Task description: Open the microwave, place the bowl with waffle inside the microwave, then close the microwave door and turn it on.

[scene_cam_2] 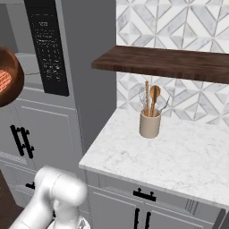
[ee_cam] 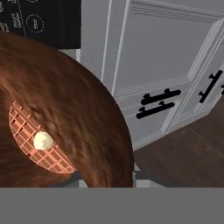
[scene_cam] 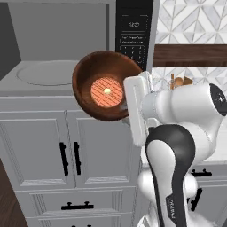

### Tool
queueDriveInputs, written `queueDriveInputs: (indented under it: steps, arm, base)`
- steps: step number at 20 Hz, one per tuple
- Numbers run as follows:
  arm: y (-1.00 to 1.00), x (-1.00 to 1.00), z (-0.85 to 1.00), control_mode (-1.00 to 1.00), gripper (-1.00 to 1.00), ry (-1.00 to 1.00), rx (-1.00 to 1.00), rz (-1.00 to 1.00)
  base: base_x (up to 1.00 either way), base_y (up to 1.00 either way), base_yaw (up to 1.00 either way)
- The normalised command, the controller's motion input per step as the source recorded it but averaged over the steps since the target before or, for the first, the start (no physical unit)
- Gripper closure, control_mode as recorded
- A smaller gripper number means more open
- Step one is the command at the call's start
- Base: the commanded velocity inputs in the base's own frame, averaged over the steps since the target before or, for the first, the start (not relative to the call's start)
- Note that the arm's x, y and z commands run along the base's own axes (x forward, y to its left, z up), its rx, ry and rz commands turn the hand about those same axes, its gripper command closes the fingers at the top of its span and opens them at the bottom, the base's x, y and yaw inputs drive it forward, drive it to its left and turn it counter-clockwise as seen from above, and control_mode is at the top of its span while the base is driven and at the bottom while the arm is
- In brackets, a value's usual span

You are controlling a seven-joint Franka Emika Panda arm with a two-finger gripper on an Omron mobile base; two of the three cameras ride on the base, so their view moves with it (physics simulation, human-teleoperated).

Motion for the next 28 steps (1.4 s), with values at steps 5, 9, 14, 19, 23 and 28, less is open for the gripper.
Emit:
queueDriveInputs:
  steps: [5, 9, 14, 19, 23, 28]
  arm:
    - [0.74, 0.76, 0.12, -1.0, 1.0, 0.0, 0.0, -0.11]
    - [0.52, 0.92, 0.0, -1.0, 1.0, 0.0, 0.0, -0.14]
    - [0.43, 0.99, 0.02, -1.0, 1.0, 0.0, 0.0, -0.13]
    - [0.22, 0.85, 0.18, -1.0, 1.0, 0.09, 0.0, -0.08]
    - [0.24, 0.8, 0.26, -1.0, 1.0, 0.15, 0.0, -0.07]
    - [0.28, 0.7, 0.17, -1.0, 1.0, 0.12, 0.0, -0.06]
  base:
    - [0.0, 0.0, 0.0]
    - [0.0, 0.0, 0.0]
    - [0.0, 0.0, 0.0]
    - [0.0, 0.0, 0.0]
    - [0.0, 0.0, 0.0]
    - [0.0, 0.0, 0.0]
